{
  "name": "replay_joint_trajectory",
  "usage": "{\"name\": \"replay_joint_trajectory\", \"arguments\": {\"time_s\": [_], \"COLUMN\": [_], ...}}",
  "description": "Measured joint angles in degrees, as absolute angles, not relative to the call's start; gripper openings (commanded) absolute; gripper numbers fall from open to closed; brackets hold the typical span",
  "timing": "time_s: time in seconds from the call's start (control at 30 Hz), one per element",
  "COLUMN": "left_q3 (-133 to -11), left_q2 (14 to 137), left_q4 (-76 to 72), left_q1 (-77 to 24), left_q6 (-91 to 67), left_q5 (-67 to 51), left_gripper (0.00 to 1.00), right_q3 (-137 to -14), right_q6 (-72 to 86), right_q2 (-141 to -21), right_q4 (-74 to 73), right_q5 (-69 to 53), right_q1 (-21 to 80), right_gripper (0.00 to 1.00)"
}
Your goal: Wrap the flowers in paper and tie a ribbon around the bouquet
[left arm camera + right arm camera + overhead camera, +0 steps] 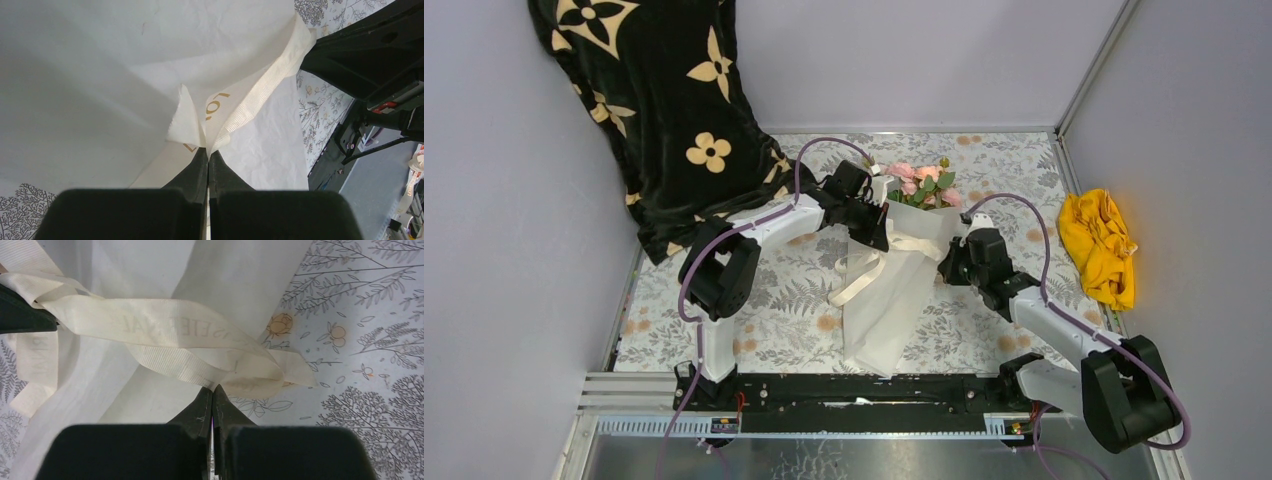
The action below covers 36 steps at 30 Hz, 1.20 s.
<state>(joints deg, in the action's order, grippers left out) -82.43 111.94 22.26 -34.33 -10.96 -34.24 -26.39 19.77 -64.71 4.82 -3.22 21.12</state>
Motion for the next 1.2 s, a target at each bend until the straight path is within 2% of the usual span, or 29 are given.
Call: {"name": "replay_joint_trajectory", "arguments": {"time_s": [0.4, 0.63, 0.9, 0.97, 1.03, 1.07, 1.17, 1.2], "left_q3": [-82.4, -82.4, -82.4, -82.4, -82.4, -82.4, -82.4, -82.4], "left_q2": [111.9, 111.9, 111.9, 112.0, 111.9, 111.9, 111.9, 112.0], "left_q4": [22.3, 22.3, 22.3, 22.3, 22.3, 22.3, 22.3, 22.3], "left_q1": [-34.3, -34.3, -34.3, -34.4, -34.5, -34.5, -34.4, -34.4], "left_q6": [-10.6, -10.2, -10.0, -10.0, -10.0, -10.0, -9.9, -9.9], "left_q5": [-33.0, -31.6, -31.5, -31.5, -31.5, -31.4, -31.4, -31.4], "left_gripper": [0.00, 0.00, 0.00, 0.00, 0.00, 0.00, 0.00, 0.00], "right_q3": [-30.0, -41.8, -43.5, -43.5, -43.5, -43.5, -43.5, -43.5], "right_q6": [21.5, 23.4, 26.9, 27.4, 27.7, 27.8, 28.0, 28.3], "right_q2": [-62.9, -65.6, -63.5, -64.5, -66.4, -67.3, -68.6, -68.6], "right_q4": [-3.8, -20.6, -31.0, -30.7, -30.5, -30.9, -31.9, -32.2], "right_q5": [-0.8, -12.9, -27.9, -30.0, -30.5, -30.1, -25.9, -24.2], "right_q1": [21.1, 21.4, 23.5, 24.9, 25.9, 26.2, 26.3, 26.3], "right_gripper": [0.00, 0.00, 0.00, 0.15, 0.39, 0.45, 0.53, 0.59]}}
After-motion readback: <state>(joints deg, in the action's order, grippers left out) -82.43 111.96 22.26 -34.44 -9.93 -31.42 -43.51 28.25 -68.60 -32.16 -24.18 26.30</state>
